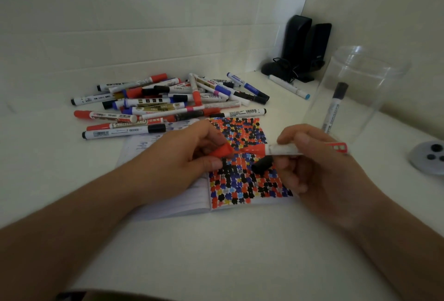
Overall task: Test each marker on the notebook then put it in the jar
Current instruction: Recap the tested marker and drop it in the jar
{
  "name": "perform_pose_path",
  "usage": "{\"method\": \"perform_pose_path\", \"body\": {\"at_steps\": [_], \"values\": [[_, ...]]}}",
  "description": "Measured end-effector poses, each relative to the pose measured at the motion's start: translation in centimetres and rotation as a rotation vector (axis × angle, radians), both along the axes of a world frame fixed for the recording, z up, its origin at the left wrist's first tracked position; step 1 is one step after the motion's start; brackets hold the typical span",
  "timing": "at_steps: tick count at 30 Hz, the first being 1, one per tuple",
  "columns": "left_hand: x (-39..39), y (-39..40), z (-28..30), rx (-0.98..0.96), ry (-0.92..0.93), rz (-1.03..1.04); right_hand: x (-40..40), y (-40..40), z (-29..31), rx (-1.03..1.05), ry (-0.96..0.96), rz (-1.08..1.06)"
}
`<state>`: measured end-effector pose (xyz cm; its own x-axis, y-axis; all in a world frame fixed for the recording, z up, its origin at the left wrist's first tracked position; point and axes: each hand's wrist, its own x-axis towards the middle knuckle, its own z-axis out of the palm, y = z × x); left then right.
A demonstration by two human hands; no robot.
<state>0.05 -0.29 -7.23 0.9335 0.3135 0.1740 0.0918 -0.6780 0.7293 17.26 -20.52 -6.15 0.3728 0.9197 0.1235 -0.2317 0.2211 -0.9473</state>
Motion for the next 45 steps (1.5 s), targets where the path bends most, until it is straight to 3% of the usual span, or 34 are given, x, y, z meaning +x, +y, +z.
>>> {"method": "perform_pose_path", "body": {"at_steps": [3, 11, 18, 25, 30, 38, 45], "values": [[-0.1, 0.0, 0.0, 0.019, -0.021, 0.016, 0.3, 0.0, 0.1, -0.036, 0.092, 0.056], [0.0, -0.4, 0.4, 0.069, -0.020, -0.023, 0.4, 0.2, -0.3, -0.137, 0.072, 0.050], [0.0, -0.4, 0.6, 0.121, -0.069, 0.013, -0.3, 0.7, -0.2, -0.268, -0.091, -0.040], [0.0, -0.7, 0.9, -0.043, -0.112, 0.016, -0.6, 0.6, -0.3, -0.165, -0.191, -0.128], [0.2, -1.1, 0.7, -0.086, -0.133, 0.001, -0.6, 0.6, -0.7, -0.167, -0.363, -0.125], [-0.1, -1.0, 0.2, 0.143, -0.156, 0.051, -1.1, 0.8, -1.0, -0.123, -0.509, -0.144], [0.4, -1.0, 0.5, 0.118, -0.159, -0.001, -1.1, 0.4, -0.1, -0.138, -0.477, -0.296]]}}
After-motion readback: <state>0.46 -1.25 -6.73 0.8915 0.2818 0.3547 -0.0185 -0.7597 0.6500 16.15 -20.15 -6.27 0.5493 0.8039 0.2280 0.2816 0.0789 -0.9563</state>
